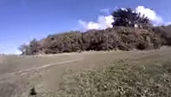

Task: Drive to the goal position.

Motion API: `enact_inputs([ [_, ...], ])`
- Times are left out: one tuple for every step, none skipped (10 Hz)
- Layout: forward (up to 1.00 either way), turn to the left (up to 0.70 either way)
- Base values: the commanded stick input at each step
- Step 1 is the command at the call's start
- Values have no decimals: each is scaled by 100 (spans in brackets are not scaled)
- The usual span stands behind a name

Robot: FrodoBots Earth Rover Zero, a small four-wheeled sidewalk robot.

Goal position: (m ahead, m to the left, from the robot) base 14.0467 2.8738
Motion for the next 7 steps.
enact_inputs([
  [70,0],
  [70,0],
  [70,0],
  [70,35],
  [70,35],
  [70,35],
  [70,35],
])
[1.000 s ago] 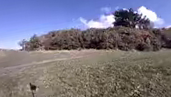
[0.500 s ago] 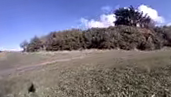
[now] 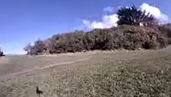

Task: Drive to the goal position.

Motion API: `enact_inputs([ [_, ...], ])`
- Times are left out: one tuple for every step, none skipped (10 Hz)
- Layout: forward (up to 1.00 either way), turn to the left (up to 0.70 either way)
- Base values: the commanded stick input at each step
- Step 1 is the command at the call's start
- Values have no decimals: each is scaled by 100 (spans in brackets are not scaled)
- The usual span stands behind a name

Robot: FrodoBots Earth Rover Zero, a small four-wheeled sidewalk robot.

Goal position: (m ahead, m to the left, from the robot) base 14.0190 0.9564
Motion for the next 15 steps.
enact_inputs([
  [70,25],
  [70,10],
  [70,0],
  [70,0],
  [70,0],
  [70,0],
  [70,0],
  [70,0],
  [70,0],
  [70,0],
  [70,0],
  [70,0],
  [70,0],
  [70,0],
  [70,0],
])
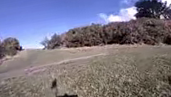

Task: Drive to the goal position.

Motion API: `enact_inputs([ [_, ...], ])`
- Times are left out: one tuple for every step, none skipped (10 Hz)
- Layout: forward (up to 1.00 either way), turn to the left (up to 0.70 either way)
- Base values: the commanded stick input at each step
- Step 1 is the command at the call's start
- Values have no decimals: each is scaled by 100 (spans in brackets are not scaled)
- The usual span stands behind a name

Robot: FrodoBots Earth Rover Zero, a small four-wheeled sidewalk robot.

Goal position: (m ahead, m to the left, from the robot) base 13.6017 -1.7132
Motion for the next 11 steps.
enact_inputs([
  [70,0],
  [70,0],
  [70,0],
  [70,0],
  [70,0],
  [70,0],
  [70,0],
  [70,0],
  [70,0],
  [70,0],
  [70,0],
])
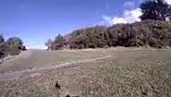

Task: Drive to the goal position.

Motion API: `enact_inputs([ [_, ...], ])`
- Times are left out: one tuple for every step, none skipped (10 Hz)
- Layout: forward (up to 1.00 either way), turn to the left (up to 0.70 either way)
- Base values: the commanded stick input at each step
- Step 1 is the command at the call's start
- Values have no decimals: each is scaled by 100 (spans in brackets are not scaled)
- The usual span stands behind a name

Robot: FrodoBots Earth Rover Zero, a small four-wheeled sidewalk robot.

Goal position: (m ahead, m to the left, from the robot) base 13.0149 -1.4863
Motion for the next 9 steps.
enact_inputs([
  [70,0],
  [70,0],
  [70,0],
  [70,0],
  [70,0],
  [70,0],
  [70,-14],
  [70,-29],
  [70,-35],
])
